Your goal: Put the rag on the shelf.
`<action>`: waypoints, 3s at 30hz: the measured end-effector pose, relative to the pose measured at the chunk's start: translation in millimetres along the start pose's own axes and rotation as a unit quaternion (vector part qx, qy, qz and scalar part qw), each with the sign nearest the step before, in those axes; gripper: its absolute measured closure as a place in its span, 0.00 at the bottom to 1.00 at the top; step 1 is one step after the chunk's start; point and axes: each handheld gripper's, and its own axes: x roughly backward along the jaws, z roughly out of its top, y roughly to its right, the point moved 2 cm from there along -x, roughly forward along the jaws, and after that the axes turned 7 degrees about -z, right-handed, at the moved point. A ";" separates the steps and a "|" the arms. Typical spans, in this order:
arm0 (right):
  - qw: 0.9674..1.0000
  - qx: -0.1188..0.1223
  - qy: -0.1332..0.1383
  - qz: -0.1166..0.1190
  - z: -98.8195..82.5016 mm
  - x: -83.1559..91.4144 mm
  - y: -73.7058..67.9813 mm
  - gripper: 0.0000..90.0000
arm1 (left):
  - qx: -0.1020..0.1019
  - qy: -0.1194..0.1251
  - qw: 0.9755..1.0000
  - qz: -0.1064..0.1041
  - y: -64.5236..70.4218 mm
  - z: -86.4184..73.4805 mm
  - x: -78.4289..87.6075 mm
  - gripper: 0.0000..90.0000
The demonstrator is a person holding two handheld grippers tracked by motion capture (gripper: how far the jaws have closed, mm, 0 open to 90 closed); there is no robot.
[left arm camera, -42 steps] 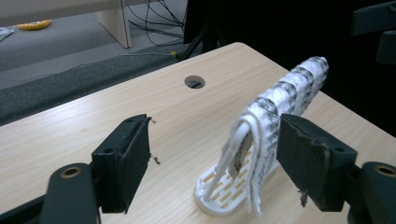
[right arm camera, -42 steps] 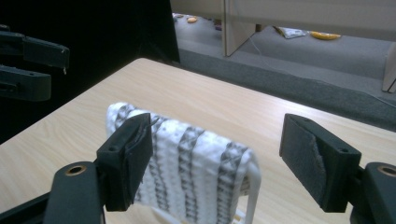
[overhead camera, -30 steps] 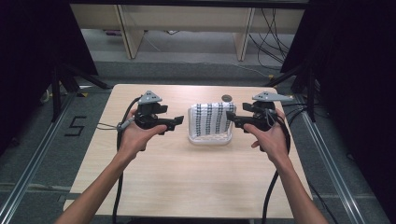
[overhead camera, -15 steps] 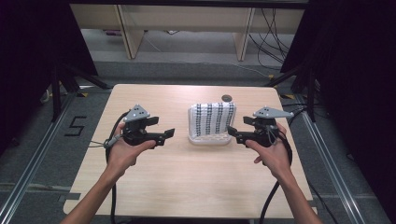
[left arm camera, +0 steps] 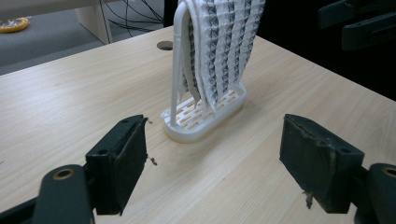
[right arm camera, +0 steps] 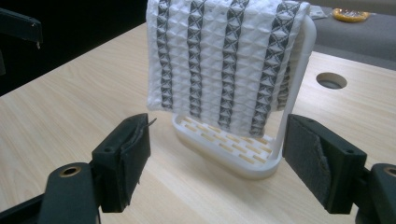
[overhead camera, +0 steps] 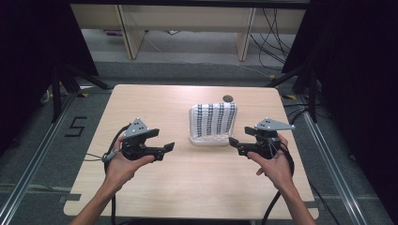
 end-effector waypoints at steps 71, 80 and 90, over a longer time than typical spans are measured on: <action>0.997 0.008 -0.069 0.019 -122.7 24.2 -25.1 0.18 | -0.058 -0.110 0.992 0.006 35.3 -130.7 17.9 0.24; 0.996 0.019 -0.088 0.024 -132.6 25.7 -29.0 0.18 | -0.063 -0.117 0.991 0.004 42.5 -135.2 17.0 0.24; 0.994 0.028 -0.097 0.029 -134.5 23.9 -29.9 0.18 | -0.049 -0.106 0.993 0.004 40.6 -137.0 15.9 0.24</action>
